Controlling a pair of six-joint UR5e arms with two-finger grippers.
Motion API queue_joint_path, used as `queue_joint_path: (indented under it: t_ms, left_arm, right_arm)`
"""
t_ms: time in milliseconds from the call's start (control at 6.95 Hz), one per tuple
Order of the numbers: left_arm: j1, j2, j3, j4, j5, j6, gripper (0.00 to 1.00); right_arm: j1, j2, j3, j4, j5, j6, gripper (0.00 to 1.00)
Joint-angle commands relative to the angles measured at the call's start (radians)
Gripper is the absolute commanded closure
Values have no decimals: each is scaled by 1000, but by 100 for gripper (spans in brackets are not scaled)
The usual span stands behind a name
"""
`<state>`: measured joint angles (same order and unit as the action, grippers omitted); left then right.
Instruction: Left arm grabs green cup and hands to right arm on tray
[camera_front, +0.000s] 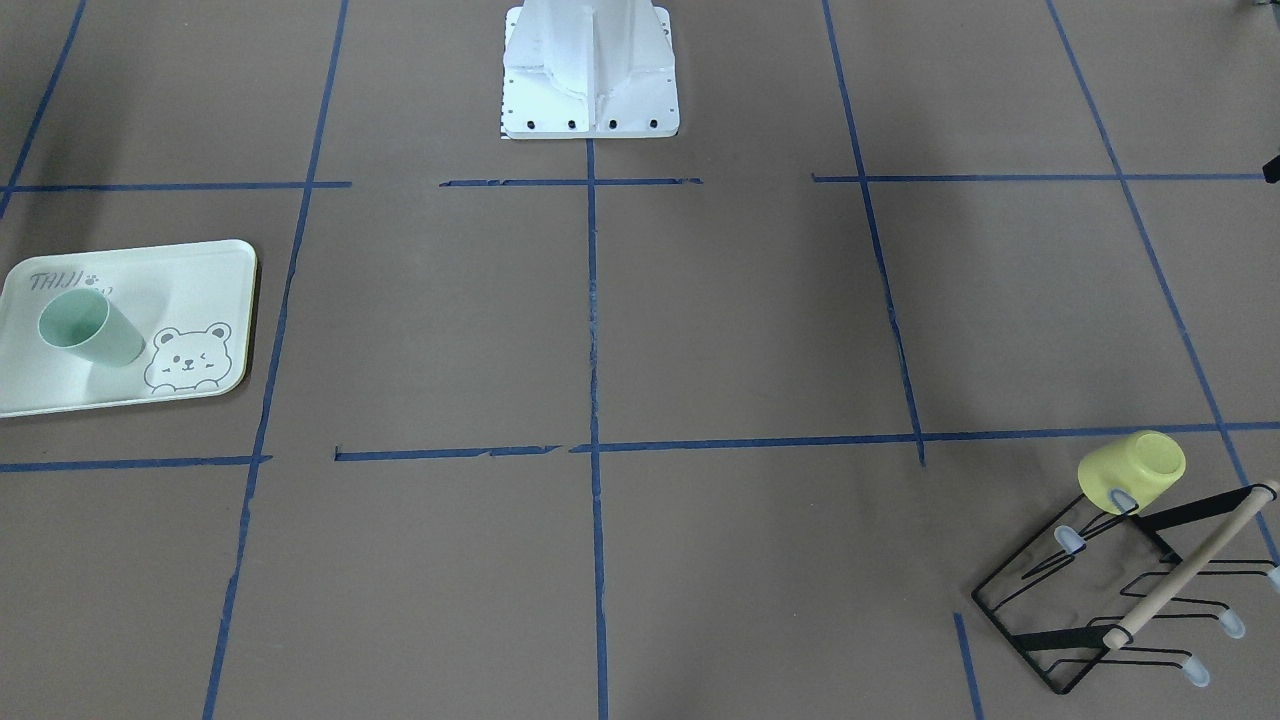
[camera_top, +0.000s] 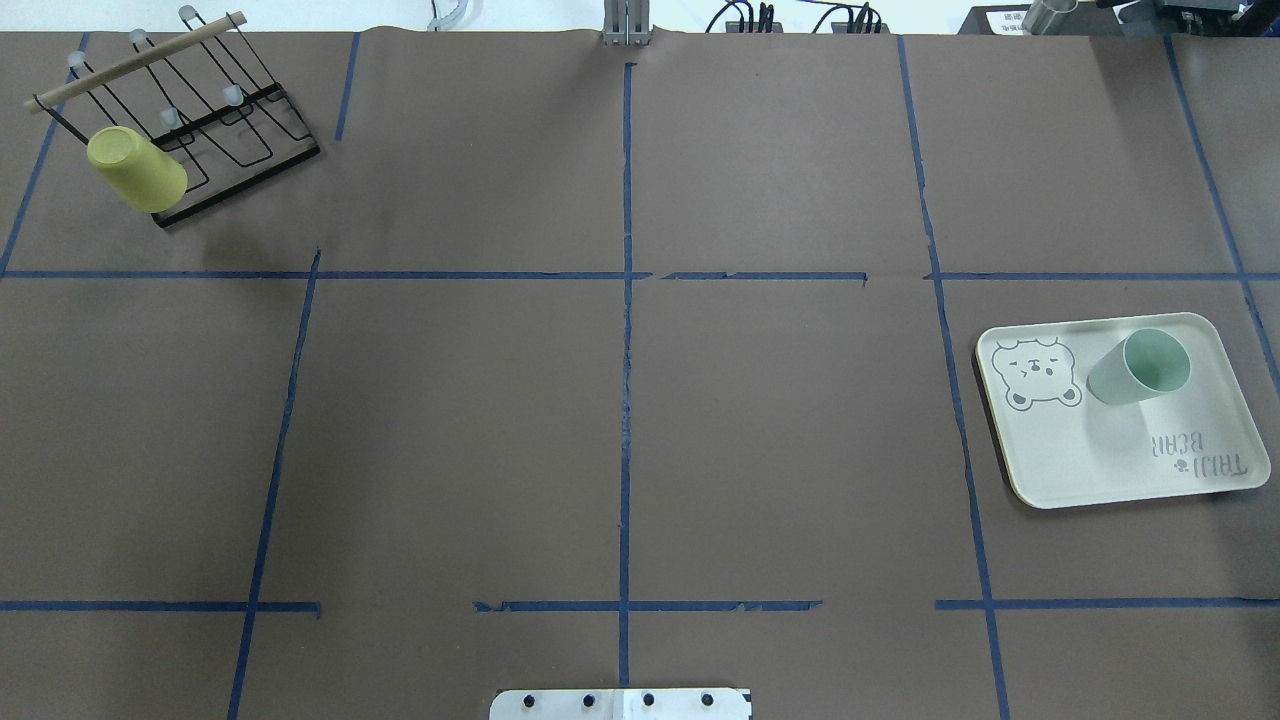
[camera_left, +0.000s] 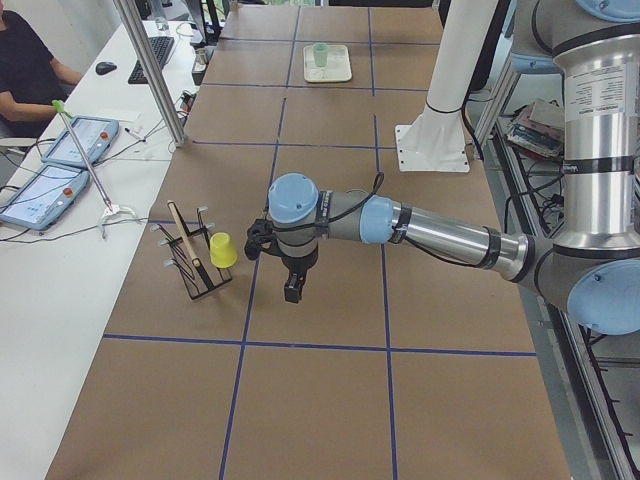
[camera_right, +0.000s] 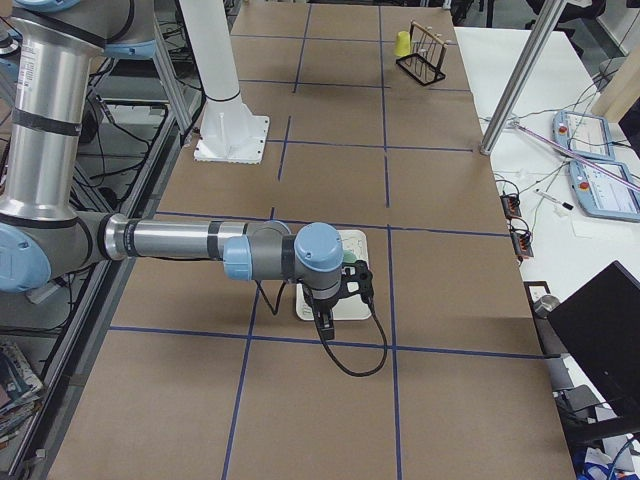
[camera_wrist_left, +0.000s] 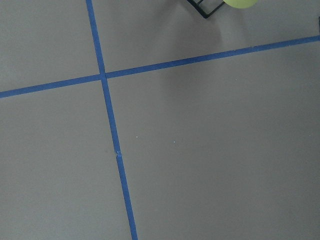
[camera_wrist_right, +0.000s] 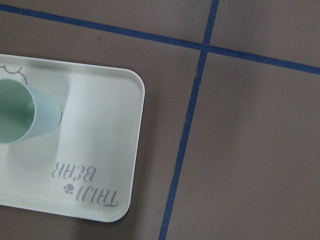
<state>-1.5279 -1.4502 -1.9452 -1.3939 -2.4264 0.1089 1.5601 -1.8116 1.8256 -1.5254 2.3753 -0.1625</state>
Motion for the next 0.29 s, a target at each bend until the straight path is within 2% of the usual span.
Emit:
queue_joint_path:
  t_ms: [0,144]
  left_arm:
    - [0,1,0,1,1,0,0]
    - [0,1,-3,1,1,0,0]
  right_arm:
    - [0,0,3,2,1,1,0]
    - [0,0,4,2,1,1,0]
